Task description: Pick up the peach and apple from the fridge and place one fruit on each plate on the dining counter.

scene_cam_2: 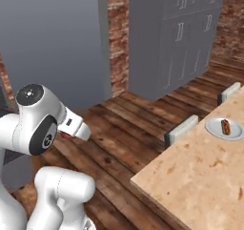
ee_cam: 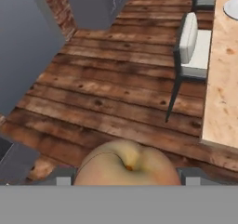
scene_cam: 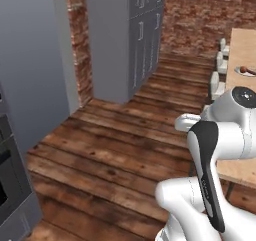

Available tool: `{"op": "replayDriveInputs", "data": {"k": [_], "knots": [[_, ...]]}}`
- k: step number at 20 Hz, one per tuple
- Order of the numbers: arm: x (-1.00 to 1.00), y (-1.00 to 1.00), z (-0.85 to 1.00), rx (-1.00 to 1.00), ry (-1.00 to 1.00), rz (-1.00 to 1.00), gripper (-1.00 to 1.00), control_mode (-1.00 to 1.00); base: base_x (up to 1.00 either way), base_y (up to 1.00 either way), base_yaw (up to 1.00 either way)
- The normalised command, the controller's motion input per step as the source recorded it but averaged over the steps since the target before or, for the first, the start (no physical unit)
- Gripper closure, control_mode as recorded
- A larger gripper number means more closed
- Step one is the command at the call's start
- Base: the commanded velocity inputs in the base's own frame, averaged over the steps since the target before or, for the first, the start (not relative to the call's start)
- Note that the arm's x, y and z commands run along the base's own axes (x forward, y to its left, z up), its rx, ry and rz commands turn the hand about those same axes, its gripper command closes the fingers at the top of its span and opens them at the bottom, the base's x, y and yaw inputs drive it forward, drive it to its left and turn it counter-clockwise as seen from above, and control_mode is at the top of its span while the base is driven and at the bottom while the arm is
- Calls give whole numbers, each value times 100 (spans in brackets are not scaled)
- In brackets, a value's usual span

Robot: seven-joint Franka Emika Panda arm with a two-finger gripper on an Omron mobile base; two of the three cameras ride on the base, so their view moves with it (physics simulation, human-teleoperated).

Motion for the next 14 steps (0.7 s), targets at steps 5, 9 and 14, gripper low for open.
{"op": "replayDriveInputs", "data": {"k": [5,9,14], "knots": [[0,0,0,0,0,0,100,100,33,32,-47],[0,0,0,0,0,0,100,100,40,32,-48],[0,0,0,0,0,0,100,100,48,37,-45]]}}
